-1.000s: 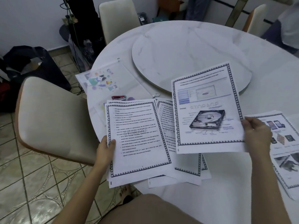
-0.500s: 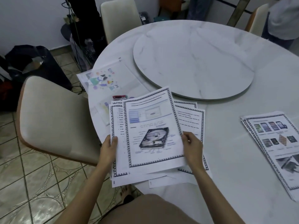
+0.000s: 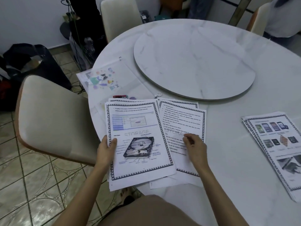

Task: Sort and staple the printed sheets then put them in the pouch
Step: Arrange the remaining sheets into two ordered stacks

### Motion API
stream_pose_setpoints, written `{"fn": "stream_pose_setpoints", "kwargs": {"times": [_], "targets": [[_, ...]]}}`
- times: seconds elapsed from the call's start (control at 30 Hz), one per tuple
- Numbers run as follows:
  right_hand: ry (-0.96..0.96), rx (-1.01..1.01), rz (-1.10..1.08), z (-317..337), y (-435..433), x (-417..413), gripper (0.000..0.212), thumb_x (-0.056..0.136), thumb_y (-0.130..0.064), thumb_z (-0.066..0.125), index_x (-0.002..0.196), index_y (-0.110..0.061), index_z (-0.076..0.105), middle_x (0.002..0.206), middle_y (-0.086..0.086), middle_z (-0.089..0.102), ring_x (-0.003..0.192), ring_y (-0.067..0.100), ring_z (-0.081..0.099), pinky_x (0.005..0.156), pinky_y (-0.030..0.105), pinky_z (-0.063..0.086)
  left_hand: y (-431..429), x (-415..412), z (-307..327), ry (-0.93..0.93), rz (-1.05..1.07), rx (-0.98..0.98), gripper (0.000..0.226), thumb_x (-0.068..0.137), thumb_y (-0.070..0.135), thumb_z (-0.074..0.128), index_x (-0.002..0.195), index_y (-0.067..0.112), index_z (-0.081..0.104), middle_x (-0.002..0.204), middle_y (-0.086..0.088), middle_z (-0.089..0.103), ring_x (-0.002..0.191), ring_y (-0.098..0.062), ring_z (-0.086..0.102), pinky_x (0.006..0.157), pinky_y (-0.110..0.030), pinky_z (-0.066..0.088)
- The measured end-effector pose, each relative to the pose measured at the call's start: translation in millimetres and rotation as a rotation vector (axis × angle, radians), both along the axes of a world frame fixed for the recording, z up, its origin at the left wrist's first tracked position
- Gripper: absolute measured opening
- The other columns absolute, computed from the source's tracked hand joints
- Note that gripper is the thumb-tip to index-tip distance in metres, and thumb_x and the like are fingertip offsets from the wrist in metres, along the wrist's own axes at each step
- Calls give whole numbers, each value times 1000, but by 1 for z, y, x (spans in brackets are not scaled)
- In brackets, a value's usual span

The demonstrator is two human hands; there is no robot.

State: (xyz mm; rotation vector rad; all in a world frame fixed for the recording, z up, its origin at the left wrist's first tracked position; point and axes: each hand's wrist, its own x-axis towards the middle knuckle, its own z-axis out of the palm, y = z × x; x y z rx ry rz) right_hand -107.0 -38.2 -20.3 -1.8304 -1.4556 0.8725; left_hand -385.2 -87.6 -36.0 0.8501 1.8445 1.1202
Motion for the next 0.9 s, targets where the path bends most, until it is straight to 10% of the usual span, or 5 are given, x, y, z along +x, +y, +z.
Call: {"fn": "stream_pose_setpoints", "kwargs": {"times": [0.3,0.9], "targets": [[-425,-77,-88,-15,1,39,42,83,-18,65,116,5,53,115,24,45,107,35,40,88,39,37,-6,-38,1,-12,122,27,31,94,19,49,120,1,50,115,-17,59,100,-33,58,83,-42,47],[-6,148,-285,24,34,51,21,90,-11,54,106,1,59,99,14,64,87,18,53,79,17,36,-14,-27,0,-12,94,26,32,94,19,48,121,2,49,111,-10,57,98,-26,56,83,-39,45]]}}
